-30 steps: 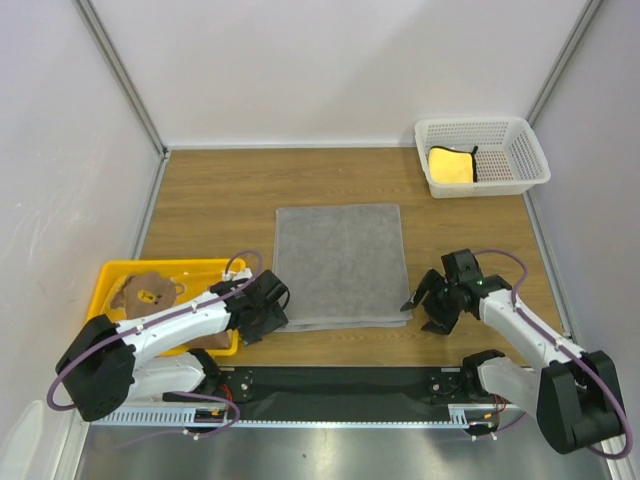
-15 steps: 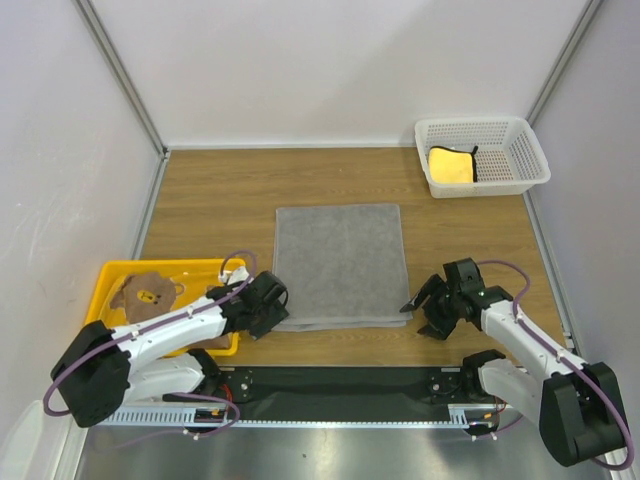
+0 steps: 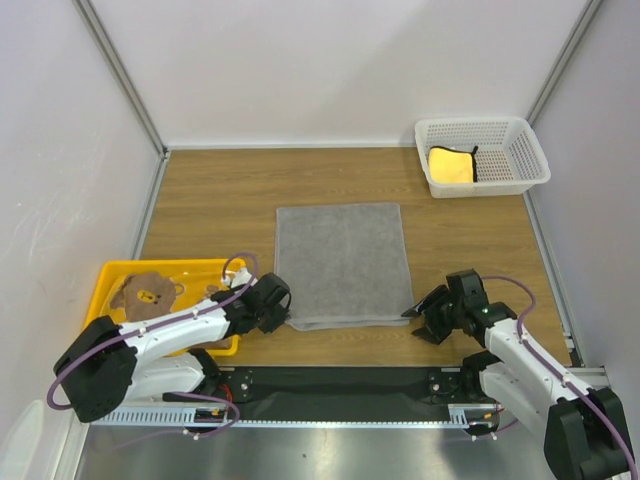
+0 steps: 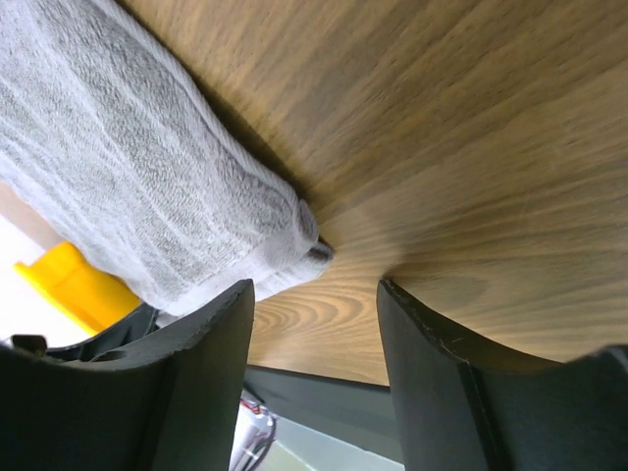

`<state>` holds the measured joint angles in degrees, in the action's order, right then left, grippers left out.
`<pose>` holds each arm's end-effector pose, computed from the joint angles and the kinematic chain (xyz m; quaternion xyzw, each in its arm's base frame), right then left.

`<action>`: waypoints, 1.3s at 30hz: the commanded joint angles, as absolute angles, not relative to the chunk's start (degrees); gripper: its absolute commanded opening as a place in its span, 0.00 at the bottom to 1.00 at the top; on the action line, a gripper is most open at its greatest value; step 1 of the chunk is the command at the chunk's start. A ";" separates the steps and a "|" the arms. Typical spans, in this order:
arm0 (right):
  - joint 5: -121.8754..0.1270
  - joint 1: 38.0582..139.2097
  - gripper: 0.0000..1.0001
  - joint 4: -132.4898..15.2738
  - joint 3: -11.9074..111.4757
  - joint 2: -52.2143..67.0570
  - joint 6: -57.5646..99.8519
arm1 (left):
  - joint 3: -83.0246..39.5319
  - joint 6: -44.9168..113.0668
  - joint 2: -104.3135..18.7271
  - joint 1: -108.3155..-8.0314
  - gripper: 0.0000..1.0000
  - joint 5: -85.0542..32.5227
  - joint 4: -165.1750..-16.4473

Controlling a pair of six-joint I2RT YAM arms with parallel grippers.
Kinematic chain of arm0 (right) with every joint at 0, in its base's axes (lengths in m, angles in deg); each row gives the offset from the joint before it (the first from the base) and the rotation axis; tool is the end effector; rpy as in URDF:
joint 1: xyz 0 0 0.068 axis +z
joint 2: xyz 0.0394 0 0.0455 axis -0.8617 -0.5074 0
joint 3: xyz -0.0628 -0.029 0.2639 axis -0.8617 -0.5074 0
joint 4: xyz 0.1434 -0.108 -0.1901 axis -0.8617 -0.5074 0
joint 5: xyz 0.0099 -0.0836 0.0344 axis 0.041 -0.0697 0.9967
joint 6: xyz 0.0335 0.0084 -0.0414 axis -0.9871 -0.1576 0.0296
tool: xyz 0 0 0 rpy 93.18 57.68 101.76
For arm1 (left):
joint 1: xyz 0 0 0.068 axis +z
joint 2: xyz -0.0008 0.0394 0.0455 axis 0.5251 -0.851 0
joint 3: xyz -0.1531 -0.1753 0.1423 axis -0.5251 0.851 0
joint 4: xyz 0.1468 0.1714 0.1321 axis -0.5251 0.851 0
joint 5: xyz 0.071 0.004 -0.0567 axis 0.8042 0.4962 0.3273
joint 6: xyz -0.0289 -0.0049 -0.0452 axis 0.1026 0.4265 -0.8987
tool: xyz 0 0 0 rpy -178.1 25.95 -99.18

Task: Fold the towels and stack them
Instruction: Fold the towel

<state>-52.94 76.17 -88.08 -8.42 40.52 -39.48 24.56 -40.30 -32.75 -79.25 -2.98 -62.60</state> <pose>0.1295 0.0487 0.1423 0.3799 0.8805 0.2656 0.0987 0.1297 -0.1281 0.1452 -0.3446 0.9061 -0.1420 0.2000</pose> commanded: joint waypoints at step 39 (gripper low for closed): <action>-66.93 77.61 0.00 -95.18 9.20 29.27 -27.68 | 13.08 -37.40 -29.88 -79.84 0.01 5.20 -42.84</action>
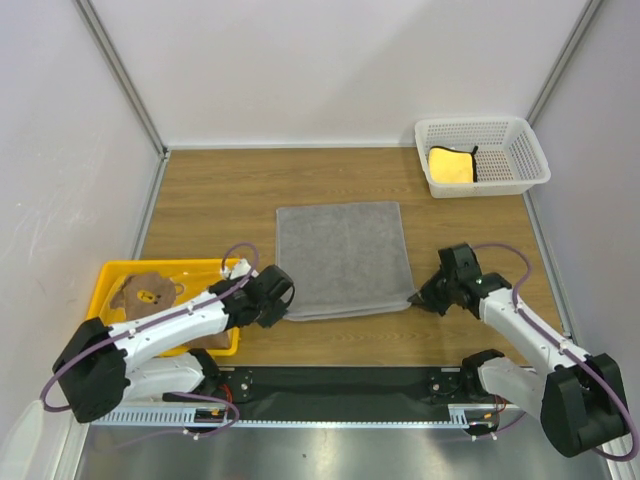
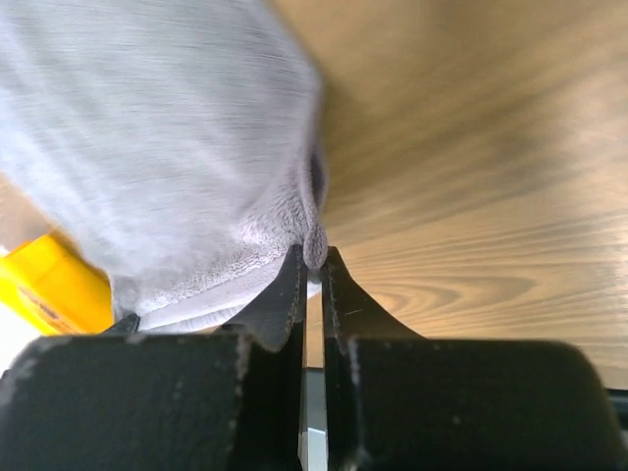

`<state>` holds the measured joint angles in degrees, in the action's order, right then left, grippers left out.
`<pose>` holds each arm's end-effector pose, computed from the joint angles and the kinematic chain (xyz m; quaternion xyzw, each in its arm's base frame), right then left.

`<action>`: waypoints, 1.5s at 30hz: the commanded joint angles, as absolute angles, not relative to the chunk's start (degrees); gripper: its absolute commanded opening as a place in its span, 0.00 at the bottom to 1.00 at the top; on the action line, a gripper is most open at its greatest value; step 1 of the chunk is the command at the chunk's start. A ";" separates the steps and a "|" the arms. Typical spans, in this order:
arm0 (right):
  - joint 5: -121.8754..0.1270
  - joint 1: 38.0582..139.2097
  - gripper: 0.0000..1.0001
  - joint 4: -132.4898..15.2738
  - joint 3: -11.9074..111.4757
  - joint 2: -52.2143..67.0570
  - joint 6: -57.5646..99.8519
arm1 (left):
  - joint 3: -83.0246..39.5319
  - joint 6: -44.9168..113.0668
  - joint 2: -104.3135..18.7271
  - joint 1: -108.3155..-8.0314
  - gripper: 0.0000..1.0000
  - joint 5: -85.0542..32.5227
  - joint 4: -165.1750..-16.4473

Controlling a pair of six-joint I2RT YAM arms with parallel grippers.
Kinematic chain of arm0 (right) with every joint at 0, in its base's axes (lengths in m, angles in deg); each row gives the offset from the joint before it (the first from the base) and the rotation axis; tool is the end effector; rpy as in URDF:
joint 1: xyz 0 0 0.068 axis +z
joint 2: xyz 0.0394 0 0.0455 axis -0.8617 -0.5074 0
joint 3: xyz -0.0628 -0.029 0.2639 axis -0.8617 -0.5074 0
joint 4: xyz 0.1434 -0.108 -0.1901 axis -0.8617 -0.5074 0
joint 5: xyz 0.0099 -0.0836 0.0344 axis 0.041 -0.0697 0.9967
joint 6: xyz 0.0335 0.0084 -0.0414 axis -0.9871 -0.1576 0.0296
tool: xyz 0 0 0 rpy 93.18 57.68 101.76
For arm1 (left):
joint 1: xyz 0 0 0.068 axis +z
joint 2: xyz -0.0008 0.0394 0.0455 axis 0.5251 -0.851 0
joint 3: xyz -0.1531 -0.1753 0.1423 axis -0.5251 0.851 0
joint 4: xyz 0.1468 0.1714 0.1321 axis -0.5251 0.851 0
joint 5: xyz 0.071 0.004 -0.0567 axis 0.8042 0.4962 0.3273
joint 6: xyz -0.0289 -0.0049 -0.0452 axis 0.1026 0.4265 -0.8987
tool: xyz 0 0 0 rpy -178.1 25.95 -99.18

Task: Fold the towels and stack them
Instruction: Fold the towel

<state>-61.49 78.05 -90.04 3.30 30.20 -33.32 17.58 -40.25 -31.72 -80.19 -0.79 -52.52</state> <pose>0.1667 0.0605 0.1753 0.3381 0.9058 0.2049 0.1524 0.1319 -0.1331 0.1747 -0.3384 0.9096 -0.1196 0.2095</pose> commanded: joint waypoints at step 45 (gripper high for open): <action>-63.94 67.59 0.00 -95.01 79.26 -35.76 -9.04 | -36.67 -9.19 -76.80 -51.54 0.00 0.98 -51.44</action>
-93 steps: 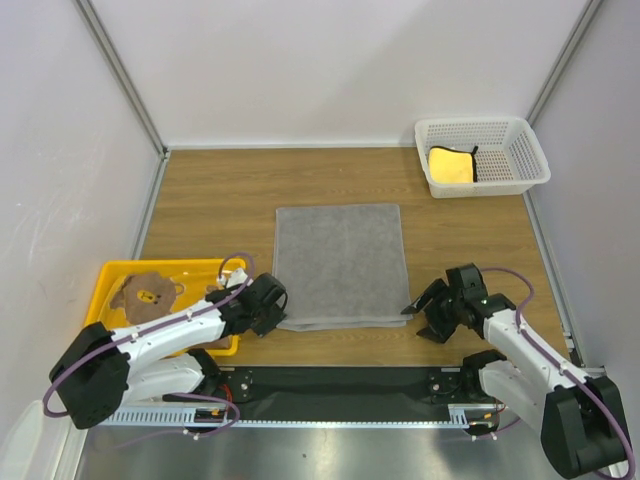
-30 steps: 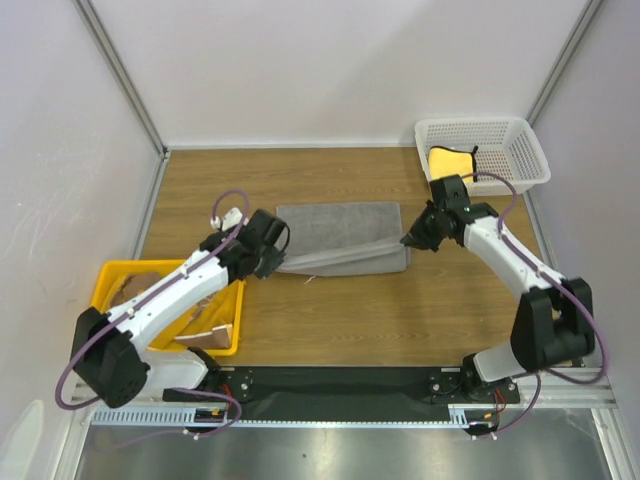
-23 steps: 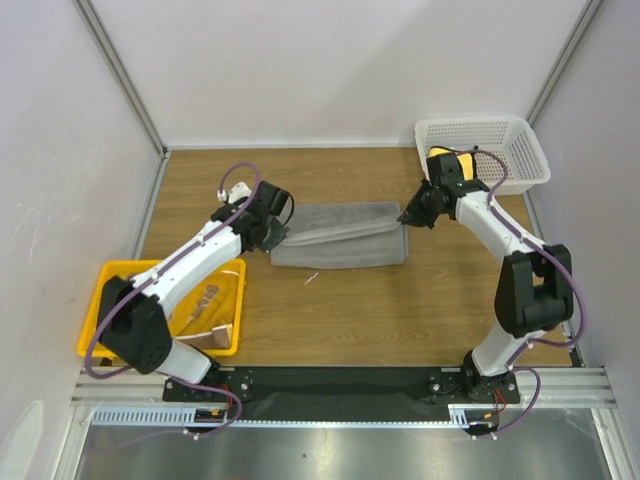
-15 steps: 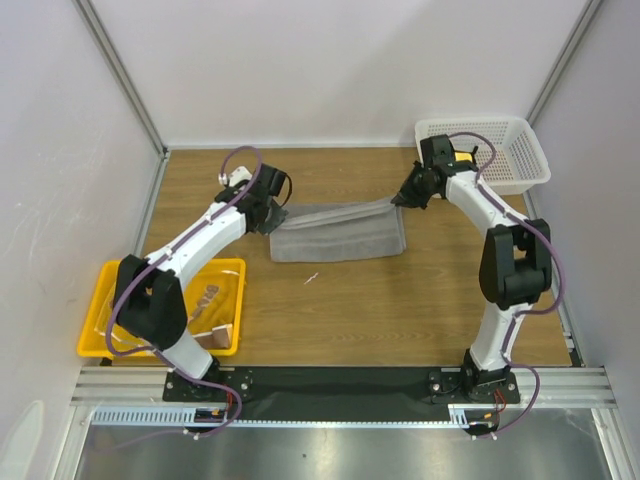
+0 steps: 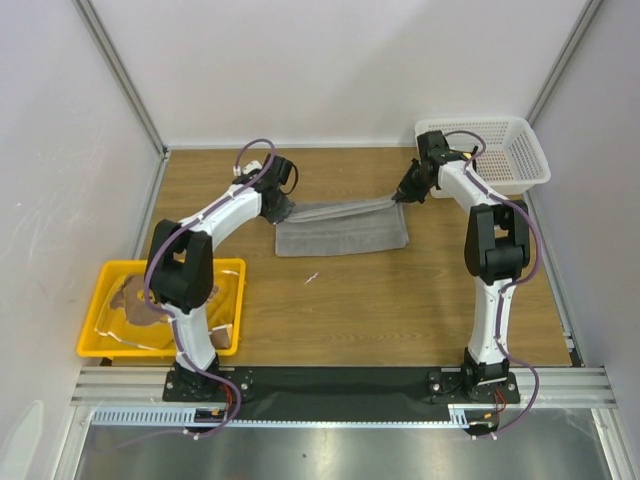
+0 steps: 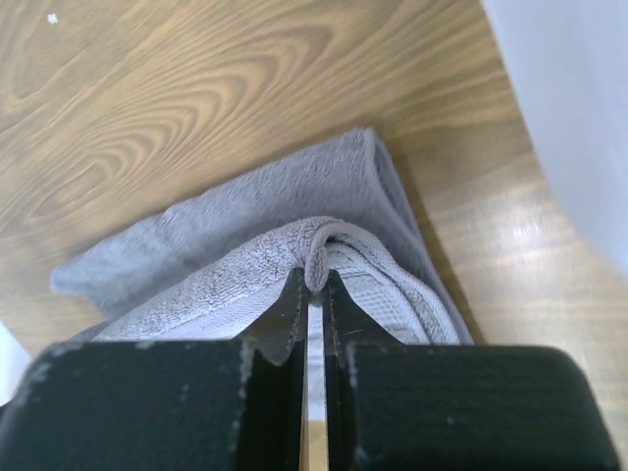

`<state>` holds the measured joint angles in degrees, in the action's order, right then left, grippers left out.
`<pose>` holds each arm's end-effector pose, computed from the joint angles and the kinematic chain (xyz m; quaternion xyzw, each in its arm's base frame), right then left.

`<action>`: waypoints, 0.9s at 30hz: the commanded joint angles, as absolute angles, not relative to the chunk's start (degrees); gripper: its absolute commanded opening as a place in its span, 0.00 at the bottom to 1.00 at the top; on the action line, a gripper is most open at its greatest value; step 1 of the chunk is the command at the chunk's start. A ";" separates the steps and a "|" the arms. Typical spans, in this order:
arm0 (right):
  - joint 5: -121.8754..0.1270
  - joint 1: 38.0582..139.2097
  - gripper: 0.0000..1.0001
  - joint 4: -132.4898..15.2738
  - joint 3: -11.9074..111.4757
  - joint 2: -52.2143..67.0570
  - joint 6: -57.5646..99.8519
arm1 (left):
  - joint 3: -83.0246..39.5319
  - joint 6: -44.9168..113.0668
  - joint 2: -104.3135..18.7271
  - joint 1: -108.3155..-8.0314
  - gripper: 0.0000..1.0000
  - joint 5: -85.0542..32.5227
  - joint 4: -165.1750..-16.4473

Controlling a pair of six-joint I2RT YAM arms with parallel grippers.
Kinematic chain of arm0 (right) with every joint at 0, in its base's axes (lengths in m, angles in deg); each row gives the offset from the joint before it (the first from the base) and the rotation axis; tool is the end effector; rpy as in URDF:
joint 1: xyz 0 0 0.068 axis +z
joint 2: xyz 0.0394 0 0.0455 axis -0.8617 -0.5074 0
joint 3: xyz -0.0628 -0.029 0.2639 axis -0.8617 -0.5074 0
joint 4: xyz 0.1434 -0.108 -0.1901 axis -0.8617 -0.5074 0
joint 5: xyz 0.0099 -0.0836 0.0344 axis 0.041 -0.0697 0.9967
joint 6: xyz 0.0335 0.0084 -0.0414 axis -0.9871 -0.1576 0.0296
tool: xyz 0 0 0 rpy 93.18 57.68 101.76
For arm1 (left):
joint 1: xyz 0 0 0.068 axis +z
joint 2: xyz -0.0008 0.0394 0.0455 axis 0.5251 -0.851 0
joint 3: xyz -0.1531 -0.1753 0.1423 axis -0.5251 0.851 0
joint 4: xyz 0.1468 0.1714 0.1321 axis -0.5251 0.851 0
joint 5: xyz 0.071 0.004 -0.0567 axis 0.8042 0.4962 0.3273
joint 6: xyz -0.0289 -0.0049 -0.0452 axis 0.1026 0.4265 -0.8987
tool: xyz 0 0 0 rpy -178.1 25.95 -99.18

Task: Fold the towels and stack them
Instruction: Fold the towel

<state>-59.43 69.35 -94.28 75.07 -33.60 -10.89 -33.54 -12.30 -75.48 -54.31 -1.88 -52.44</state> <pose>0.4614 0.0857 0.2125 0.2182 0.9320 0.1844 0.2232 0.3764 -0.1462 0.2250 -0.3245 0.9013 -0.0601 0.2806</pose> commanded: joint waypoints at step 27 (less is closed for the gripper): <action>-46.80 67.67 0.68 -85.17 90.09 -38.34 -0.45 | -47.34 9.61 -76.91 -48.99 0.88 -5.95 -61.45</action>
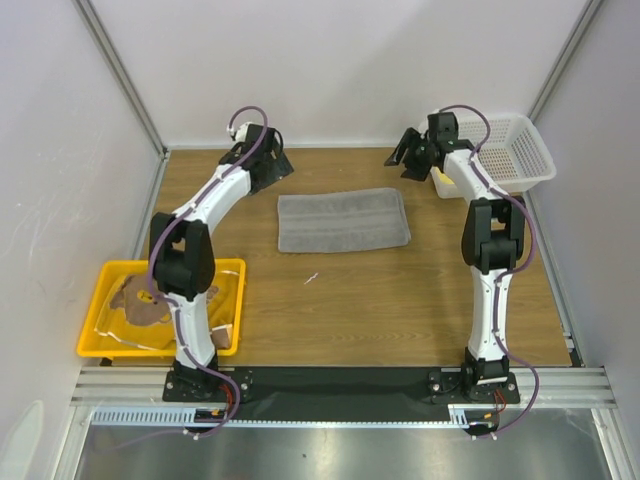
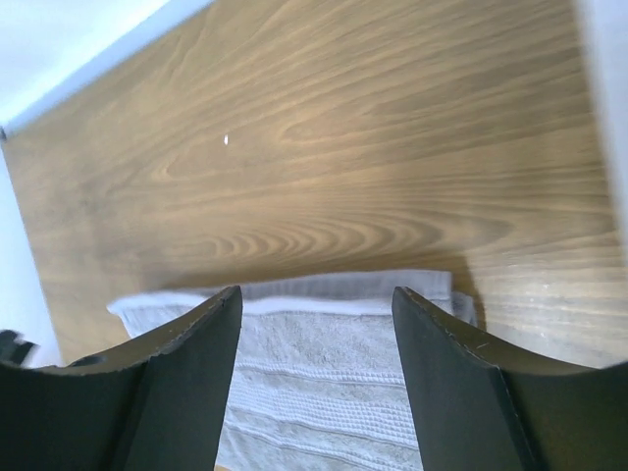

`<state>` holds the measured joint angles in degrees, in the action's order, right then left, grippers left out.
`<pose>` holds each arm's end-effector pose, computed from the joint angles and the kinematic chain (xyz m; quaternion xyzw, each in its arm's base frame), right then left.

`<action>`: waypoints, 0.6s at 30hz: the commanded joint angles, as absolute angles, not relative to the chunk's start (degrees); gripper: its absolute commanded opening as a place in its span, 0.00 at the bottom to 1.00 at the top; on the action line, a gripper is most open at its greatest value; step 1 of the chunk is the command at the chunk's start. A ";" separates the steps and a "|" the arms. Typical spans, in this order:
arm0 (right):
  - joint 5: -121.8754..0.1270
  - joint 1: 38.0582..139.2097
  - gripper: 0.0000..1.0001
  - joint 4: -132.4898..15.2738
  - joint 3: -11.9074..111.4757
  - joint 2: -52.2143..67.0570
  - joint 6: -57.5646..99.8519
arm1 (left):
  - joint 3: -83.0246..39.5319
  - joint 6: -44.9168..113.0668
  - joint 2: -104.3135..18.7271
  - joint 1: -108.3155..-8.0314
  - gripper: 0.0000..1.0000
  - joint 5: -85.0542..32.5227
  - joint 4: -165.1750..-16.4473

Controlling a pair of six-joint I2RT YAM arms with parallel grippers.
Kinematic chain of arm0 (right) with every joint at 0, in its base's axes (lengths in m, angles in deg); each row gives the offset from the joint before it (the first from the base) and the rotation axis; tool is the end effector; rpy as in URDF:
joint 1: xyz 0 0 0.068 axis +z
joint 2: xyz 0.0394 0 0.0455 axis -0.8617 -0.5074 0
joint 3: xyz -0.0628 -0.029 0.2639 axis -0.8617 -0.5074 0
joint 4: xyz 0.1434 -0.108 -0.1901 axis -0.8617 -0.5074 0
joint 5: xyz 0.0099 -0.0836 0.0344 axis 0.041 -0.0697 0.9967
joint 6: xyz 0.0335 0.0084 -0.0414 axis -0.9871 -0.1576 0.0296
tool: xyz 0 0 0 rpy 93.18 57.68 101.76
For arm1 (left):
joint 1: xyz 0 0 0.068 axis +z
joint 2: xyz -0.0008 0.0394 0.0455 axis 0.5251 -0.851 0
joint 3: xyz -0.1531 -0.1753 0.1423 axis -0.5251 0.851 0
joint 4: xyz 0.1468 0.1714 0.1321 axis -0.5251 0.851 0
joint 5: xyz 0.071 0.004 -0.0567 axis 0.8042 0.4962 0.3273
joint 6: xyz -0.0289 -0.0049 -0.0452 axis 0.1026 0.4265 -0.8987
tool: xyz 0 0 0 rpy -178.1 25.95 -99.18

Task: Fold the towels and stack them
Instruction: Fold the towel

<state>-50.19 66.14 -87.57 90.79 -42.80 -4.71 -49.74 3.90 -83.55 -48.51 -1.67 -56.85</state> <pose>0.5190 0.0716 0.2326 0.1446 0.9001 0.2673 0.3123 0.4443 -0.1239 0.2604 -0.2492 0.8909 -0.0585 0.3752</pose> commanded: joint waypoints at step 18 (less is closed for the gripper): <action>-61.13 70.49 1.00 -85.61 65.29 -24.96 12.84 | -26.31 20.42 -66.44 -52.60 0.91 -9.74 -64.28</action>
